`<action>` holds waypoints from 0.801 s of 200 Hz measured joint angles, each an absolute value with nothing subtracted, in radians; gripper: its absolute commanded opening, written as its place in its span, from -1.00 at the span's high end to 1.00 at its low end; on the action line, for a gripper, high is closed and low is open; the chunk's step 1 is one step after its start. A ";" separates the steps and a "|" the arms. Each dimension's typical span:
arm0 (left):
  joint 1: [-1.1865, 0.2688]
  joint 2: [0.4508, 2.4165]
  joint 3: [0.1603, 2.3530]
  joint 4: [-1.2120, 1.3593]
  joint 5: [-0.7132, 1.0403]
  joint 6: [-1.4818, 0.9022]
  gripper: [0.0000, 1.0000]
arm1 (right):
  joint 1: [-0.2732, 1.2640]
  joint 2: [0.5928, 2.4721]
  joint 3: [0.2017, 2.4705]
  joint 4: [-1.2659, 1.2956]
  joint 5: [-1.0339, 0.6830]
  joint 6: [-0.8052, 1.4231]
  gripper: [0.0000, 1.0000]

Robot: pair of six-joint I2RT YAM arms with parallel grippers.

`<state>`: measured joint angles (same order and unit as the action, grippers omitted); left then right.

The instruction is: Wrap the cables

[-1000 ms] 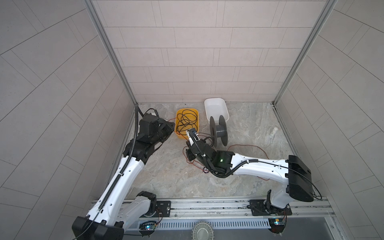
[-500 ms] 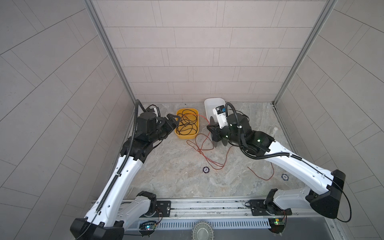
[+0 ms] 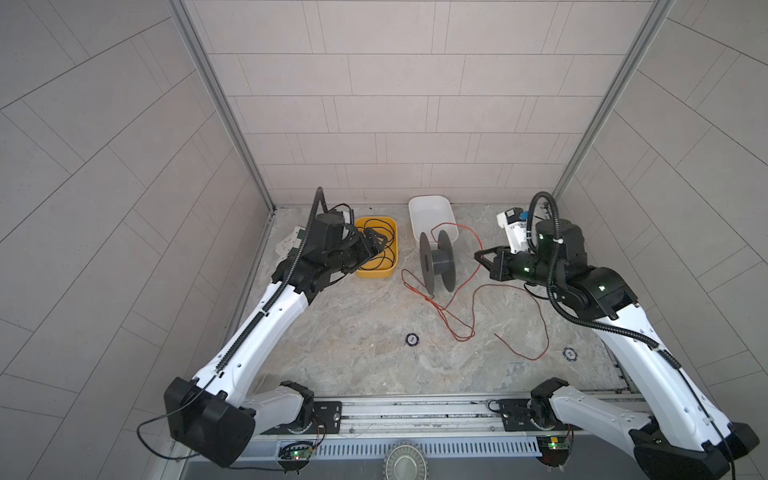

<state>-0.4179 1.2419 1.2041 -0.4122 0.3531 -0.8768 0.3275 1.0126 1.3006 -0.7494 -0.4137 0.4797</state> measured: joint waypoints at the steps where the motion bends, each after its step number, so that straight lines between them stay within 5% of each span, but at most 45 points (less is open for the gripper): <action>1: -0.422 1.246 1.206 -0.411 0.352 -0.876 -0.57 | 0.324 1.011 1.300 -0.752 -0.414 0.480 1.00; 77: -0.606 1.426 1.325 -0.393 0.232 -0.831 -0.44 | 0.078 1.003 1.280 -0.915 -0.443 0.513 1.00; 160: -0.751 1.693 1.549 -0.458 0.084 -0.776 -0.30 | 0.046 0.982 1.249 -0.997 -0.345 0.479 1.00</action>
